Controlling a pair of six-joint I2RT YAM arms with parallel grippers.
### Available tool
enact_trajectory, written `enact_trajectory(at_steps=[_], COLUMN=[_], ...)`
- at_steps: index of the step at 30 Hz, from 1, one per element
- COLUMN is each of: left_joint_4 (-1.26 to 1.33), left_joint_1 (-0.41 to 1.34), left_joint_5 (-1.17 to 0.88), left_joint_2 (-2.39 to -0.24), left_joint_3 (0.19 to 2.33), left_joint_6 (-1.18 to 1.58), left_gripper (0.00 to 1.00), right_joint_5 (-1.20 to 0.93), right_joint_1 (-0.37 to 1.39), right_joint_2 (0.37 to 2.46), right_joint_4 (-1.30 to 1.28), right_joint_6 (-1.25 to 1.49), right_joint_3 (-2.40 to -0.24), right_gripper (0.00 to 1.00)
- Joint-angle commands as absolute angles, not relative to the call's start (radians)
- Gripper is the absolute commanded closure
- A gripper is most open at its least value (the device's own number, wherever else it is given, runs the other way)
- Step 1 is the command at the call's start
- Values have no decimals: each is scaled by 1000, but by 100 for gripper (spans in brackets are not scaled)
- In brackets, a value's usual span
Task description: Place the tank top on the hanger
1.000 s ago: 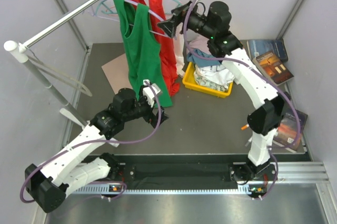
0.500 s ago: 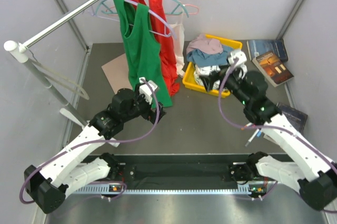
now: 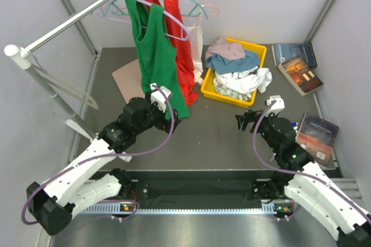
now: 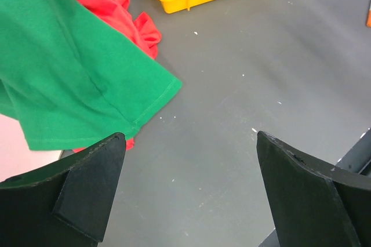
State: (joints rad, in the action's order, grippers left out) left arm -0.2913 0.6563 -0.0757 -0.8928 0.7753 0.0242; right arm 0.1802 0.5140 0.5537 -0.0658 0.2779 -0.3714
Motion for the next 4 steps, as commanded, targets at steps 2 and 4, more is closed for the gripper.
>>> enact_trajectory(at_steps=[2,4], left_joint_4=[-244,-242], left_joint_1=[660,660], left_joint_5=[-41,-34], left_joint_2=[-882,-885], left_joint_3=[772,772], left_joint_6=[31,31], left_gripper=[1,1], right_joint_5=[261,268], right_joint_1=[511,511], right_joint_2=[543,558], right_joint_4=[-40,-44], right_joint_6=[347,350], right_joint_3=[-397,-406], right_gripper=[0,0])
